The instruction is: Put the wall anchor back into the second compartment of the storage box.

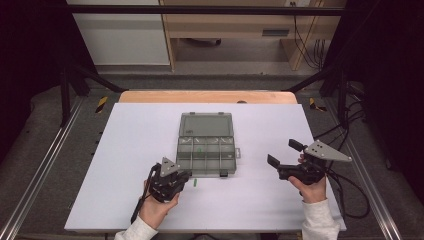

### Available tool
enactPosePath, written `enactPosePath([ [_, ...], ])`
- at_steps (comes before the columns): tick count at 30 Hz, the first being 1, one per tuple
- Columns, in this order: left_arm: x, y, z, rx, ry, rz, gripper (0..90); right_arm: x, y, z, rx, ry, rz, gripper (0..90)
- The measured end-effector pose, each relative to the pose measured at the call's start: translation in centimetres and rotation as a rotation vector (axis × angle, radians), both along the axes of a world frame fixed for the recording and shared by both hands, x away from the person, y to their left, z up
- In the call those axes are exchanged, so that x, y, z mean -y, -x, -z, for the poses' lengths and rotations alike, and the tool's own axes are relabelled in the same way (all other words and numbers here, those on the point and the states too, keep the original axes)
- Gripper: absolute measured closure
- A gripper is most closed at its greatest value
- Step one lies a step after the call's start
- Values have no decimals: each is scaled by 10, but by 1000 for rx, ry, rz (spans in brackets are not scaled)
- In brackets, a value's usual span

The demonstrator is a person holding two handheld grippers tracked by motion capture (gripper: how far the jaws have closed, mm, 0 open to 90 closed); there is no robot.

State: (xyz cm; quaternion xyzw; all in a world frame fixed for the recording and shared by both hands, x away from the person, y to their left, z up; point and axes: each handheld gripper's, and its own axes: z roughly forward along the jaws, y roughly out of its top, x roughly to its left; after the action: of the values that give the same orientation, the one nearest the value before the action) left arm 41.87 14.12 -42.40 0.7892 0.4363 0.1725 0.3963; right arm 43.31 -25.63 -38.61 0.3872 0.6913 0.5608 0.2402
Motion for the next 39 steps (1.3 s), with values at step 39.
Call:
enactPosePath([
  [39,22,-85,-29,94,28,14,839,0,-1,1,-4,7,1,35],
])
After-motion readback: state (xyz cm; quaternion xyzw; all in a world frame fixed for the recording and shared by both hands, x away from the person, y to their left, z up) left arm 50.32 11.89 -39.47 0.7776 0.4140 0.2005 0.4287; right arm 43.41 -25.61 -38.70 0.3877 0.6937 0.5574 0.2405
